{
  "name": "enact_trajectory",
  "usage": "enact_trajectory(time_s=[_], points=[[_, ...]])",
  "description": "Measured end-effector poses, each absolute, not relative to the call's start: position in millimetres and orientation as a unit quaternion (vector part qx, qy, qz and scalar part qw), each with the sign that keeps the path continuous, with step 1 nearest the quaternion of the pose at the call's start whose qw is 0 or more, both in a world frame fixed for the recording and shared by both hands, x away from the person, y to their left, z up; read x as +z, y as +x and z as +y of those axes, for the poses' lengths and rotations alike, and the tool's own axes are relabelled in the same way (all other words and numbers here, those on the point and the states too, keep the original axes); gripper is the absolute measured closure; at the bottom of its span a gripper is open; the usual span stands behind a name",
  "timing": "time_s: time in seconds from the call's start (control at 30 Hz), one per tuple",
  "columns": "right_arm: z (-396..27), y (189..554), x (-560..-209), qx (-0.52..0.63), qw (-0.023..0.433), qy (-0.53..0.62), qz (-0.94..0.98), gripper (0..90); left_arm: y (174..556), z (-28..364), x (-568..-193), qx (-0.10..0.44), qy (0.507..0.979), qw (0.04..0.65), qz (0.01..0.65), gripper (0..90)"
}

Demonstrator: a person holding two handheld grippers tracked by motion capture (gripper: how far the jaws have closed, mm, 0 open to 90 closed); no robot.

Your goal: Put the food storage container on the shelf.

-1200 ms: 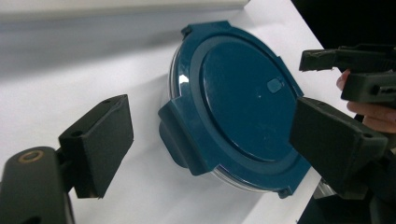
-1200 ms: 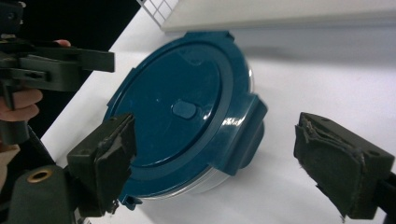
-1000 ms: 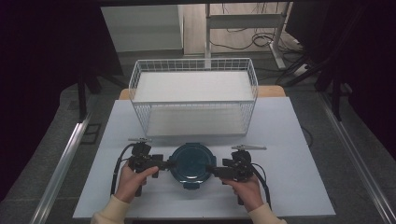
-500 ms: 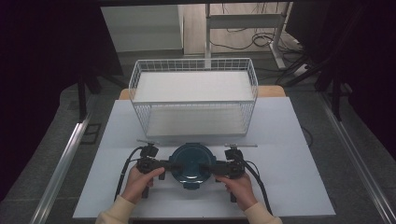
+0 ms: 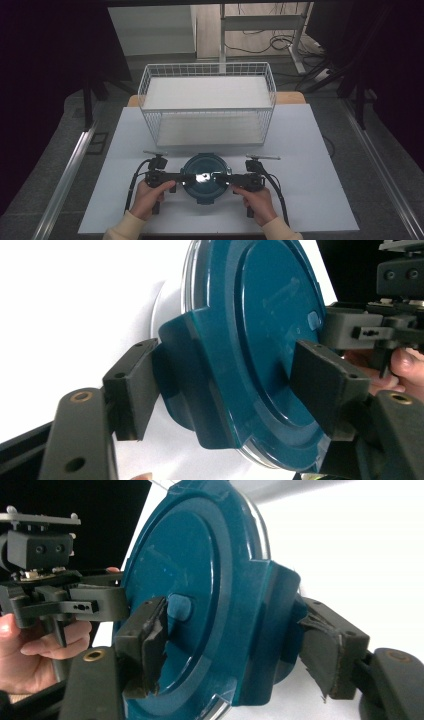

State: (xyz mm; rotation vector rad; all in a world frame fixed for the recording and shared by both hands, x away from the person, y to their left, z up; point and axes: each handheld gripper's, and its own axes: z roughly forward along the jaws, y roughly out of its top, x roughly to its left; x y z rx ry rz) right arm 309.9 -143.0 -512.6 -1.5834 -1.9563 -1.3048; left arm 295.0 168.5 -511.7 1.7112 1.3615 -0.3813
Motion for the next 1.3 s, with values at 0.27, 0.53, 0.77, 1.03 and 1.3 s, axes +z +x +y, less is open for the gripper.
enact_trajectory(time_s=[0.27, 0.53, 0.77, 1.03, 1.3], points=[[-148, 299, -508, -0.469, 0.146, -0.546, -0.679, 36.5, 282, 167, -504, -0.132, 0.692, 0.458, 0.542, 36.0], [-148, 291, -503, -0.478, 0.130, -0.534, -0.686, 38.0, 276, 169, -500, -0.126, 0.691, 0.467, 0.537, 39.1], [-148, 289, -495, -0.488, 0.109, -0.516, -0.695, 38.1, 273, 169, -493, -0.119, 0.693, 0.475, 0.529, 39.6], [-148, 284, -479, -0.502, 0.081, -0.495, -0.705, 38.1, 270, 168, -478, -0.103, 0.700, 0.486, 0.513, 39.7], [-149, 283, -465, -0.512, 0.065, -0.479, -0.710, 38.2, 271, 167, -464, -0.091, 0.704, 0.494, 0.502, 39.9]])
